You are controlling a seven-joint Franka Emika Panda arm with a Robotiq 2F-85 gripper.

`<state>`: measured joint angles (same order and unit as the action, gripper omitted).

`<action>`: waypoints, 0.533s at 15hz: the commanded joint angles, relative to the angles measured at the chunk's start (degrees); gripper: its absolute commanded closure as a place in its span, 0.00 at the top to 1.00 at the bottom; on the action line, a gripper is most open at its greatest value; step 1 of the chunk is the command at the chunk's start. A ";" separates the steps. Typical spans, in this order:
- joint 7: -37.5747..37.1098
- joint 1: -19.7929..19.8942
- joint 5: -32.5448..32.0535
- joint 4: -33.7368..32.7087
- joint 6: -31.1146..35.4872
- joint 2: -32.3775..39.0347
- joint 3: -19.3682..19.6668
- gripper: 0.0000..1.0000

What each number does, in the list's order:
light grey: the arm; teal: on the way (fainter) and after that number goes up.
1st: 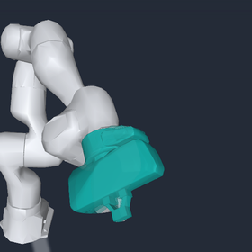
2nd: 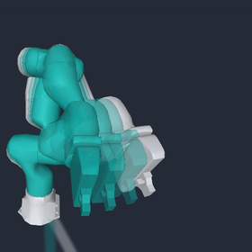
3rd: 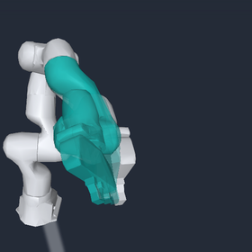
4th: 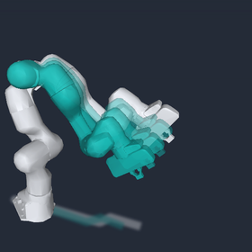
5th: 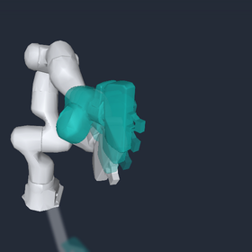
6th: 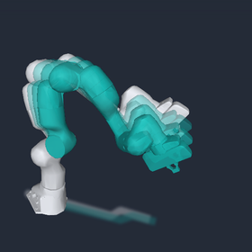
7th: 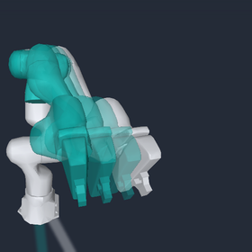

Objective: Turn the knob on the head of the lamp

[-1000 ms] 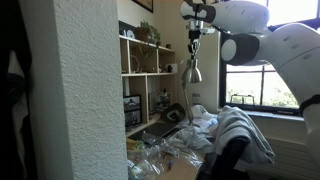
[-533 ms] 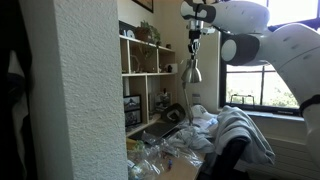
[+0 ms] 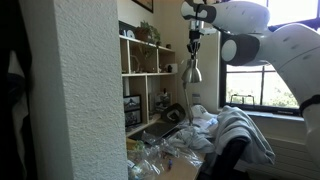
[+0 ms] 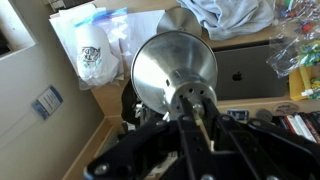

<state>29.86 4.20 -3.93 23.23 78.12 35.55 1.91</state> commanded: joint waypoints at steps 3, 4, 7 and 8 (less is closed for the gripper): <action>-12.46 0.52 1.99 0.71 1.94 -1.04 -0.12 0.05; -15.01 0.62 2.24 0.76 1.92 -1.14 -0.09 0.05; -22.99 1.03 2.00 -5.45 -0.73 2.06 0.16 0.05; -25.93 0.99 1.72 -5.80 -0.70 2.15 0.47 0.05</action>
<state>10.94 4.85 -2.92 22.76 79.27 35.82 1.92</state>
